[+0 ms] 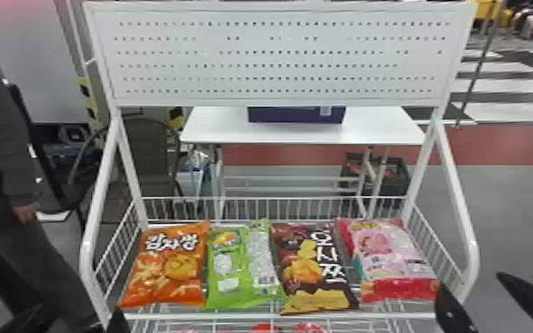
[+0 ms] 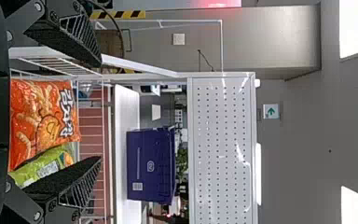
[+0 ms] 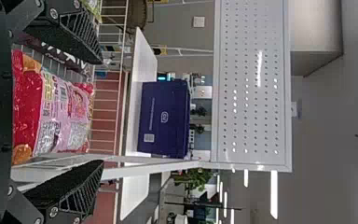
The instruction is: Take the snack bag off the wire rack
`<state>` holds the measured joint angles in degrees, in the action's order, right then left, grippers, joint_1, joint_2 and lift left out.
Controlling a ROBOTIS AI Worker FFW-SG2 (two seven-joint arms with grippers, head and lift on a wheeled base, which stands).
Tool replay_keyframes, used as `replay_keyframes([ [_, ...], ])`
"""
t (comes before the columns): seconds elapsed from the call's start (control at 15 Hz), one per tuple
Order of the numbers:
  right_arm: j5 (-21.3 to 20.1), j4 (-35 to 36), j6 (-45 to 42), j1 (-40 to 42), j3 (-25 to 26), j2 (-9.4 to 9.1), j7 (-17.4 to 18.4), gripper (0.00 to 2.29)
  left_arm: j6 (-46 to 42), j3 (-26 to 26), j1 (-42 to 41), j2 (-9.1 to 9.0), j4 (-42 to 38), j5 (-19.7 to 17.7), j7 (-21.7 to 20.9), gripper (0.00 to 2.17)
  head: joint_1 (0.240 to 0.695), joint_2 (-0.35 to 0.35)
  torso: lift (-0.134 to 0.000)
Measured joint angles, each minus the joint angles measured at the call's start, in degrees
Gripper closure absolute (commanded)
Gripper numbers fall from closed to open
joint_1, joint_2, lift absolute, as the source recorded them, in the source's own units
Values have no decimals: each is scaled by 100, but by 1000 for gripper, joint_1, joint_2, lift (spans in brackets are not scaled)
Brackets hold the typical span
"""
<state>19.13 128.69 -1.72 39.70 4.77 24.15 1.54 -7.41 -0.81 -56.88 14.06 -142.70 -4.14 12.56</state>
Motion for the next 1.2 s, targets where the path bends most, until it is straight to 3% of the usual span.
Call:
replay_keyframes([
  [0.33, -294, -902, 1574, -1754, -818, -251, 148, 144, -1, -42, -24, 14, 44, 45, 0, 194, 499, 0, 0],
  [0.73, -282, -2293, 1556, -3100, -1468, -458, 151, 144, -34, -34, -65, 48, 49, 45, 14, 194, 499, 0, 0],
  [1.2, -209, -3244, 1522, -3611, -1485, -388, 153, 147, -50, -14, -139, 14, 0, 73, -9, 194, 499, 0, 0],
])
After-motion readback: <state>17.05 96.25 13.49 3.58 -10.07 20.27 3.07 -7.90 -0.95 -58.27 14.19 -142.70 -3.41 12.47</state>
